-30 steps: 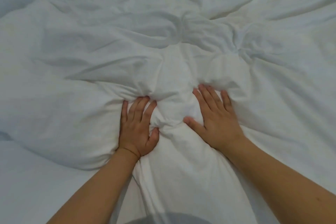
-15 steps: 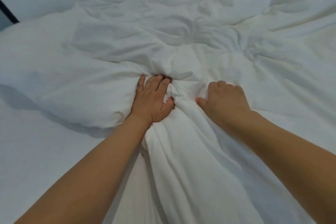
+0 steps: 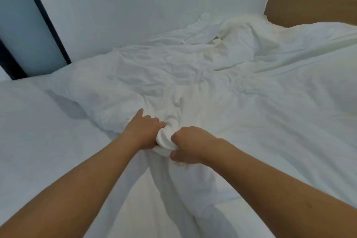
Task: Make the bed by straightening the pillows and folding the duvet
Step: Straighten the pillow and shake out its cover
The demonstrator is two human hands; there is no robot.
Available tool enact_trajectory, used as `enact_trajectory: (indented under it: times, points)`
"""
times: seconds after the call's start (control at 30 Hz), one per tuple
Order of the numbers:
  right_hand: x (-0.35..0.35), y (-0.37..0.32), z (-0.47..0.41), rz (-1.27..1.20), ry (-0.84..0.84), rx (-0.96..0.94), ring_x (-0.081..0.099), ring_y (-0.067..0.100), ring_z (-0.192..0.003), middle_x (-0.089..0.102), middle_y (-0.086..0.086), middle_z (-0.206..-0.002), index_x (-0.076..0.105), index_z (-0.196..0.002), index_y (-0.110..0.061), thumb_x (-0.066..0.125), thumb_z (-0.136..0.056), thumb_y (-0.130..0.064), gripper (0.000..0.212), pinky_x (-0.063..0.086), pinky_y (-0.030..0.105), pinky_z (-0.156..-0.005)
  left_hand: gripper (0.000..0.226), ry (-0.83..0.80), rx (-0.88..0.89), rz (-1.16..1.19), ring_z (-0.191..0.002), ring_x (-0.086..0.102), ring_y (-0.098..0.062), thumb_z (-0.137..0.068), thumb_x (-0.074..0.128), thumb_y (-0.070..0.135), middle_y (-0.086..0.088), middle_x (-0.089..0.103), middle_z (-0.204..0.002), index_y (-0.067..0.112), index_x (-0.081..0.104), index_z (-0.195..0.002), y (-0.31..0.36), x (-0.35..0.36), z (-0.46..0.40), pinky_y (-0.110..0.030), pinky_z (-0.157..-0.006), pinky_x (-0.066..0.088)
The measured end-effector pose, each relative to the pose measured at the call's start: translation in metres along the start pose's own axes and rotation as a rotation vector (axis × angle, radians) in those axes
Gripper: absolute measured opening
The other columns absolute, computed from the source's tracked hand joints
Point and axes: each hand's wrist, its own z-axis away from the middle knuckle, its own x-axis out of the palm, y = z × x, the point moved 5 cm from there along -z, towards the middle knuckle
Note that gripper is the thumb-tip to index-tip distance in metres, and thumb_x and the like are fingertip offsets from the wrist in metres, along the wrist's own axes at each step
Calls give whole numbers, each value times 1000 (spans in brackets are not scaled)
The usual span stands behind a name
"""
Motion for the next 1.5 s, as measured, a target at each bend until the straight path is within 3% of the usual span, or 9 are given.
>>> enact_trajectory:
  times: [0.1, 0.27, 0.5, 0.67, 0.97, 1.13, 1.3, 1.37, 1.5]
  points:
    - [2, 25, 41, -216, -36, -26, 57, 19, -99, 62, -5, -105, 63, -97, -27, 54, -91, -35, 14, 45, 29, -82, 29, 151, -92, -20, -65, 55, -30, -53, 77, 13, -4, 58, -72, 16, 61, -77, -44, -13, 63, -32, -50, 43]
    - [39, 122, 113, -209, -109, 327, 45, 23, -128, 44, 3, -144, 50, -130, -22, 51, -91, -50, 48, 37, 33, -102, 46, -457, -308, -178, -122, 44, -28, -91, 46, 32, -6, 46, -135, 19, 46, -135, 18, -1, 94, -49, -108, 29]
    - [58, 170, 187, -440, -27, 518, 35, 23, -137, 36, 8, -152, 44, -141, -10, 49, -97, -37, 51, 28, 32, -110, 93, -273, 525, 270, -135, 21, -32, -73, 70, 48, -12, 17, -150, 32, 13, -144, 306, -117, 123, -66, -108, 15]
    - [47, 198, 230, -431, -35, 602, 47, 25, -125, 48, 7, -141, 54, -131, -10, 49, -95, -41, 48, 37, 40, -105, 19, -101, 550, 88, -69, 67, -28, -73, 59, 27, -4, 66, -83, 19, 59, -91, 338, -117, 109, -30, -52, 35]
    - [-26, 171, 229, -531, 607, 307, 29, 12, -141, 36, -6, -152, 46, -140, -28, 42, -100, -37, 41, 8, 33, -118, 33, 112, -750, 344, -108, 59, -40, -89, 54, 22, -22, 62, -120, 7, 60, -118, -17, -161, 64, -44, -88, 47]
    - [60, 152, 178, -417, 151, 346, 11, 18, -148, 13, -5, -161, 19, -152, -33, 30, -98, -54, 59, 1, 54, -117, 64, -358, -869, 173, -127, 43, -38, -89, 46, 32, -15, 40, -143, 13, 26, -147, -52, -88, 114, -48, -105, 38]
    - [113, 157, 152, -844, -42, 366, 19, 24, -146, 15, 4, -161, 19, -154, -18, 41, -99, -45, 65, 19, 42, -118, 20, 560, -207, 352, -75, 53, -33, -74, 51, 12, -12, 53, -87, 11, 52, -94, 106, -160, 150, -42, -65, 46]
    - [103, 159, 148, -1007, 56, 423, 38, 24, -134, 34, 5, -153, 34, -148, -14, 47, -97, -42, 60, 36, 38, -106, 40, 359, 96, 243, -88, 58, -33, -70, 54, 39, -8, 57, -101, 18, 55, -104, 183, -138, 151, -44, -75, 46]
    - [95, 162, 147, -1467, 206, 574, 54, 21, -104, 57, 7, -127, 52, -132, -12, 55, -95, -32, 41, 39, 29, -75, 94, -215, -151, -135, -142, 5, -42, -83, 48, 59, -12, -4, -159, 23, -3, -153, 196, -51, 100, -77, -100, 0]
